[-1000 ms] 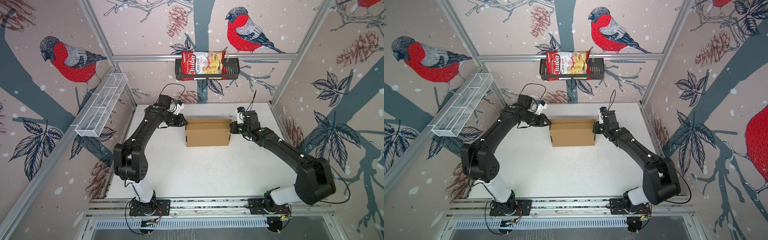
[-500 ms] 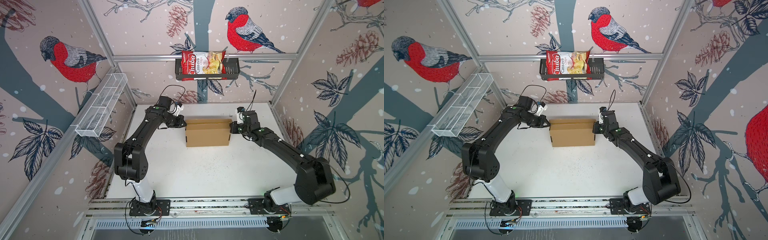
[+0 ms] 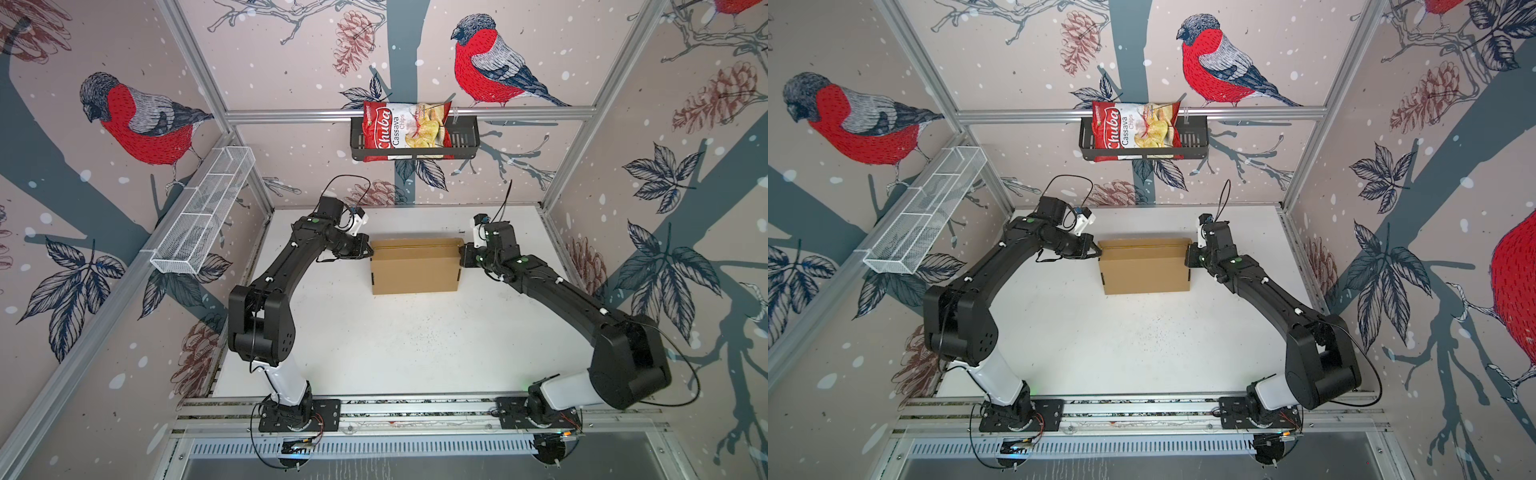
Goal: Fold the paper box
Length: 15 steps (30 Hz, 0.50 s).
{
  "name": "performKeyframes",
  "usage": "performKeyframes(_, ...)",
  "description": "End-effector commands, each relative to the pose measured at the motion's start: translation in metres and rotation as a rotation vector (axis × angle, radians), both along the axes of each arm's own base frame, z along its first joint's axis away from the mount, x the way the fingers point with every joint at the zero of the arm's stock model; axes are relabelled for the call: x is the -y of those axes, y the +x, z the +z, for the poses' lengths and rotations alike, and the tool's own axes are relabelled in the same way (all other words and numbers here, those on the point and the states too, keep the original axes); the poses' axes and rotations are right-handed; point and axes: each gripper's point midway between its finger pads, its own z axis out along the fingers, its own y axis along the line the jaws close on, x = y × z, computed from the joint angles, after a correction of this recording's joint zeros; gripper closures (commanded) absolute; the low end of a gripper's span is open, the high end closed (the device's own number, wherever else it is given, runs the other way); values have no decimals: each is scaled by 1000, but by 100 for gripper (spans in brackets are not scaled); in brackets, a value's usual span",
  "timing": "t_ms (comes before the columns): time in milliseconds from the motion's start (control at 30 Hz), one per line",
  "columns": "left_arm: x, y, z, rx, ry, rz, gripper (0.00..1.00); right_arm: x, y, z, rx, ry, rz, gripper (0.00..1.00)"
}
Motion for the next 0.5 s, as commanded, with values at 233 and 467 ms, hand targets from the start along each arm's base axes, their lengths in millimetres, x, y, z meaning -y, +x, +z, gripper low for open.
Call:
performKeyframes(233, -4, -6, -4, -35, 24, 2, 96, 4, -24, -20, -129, -20, 12, 99)
performKeyframes(467, -5, -8, -9, -42, 29, 4, 97, 2, -24, -13, -126, 15, 21, 90)
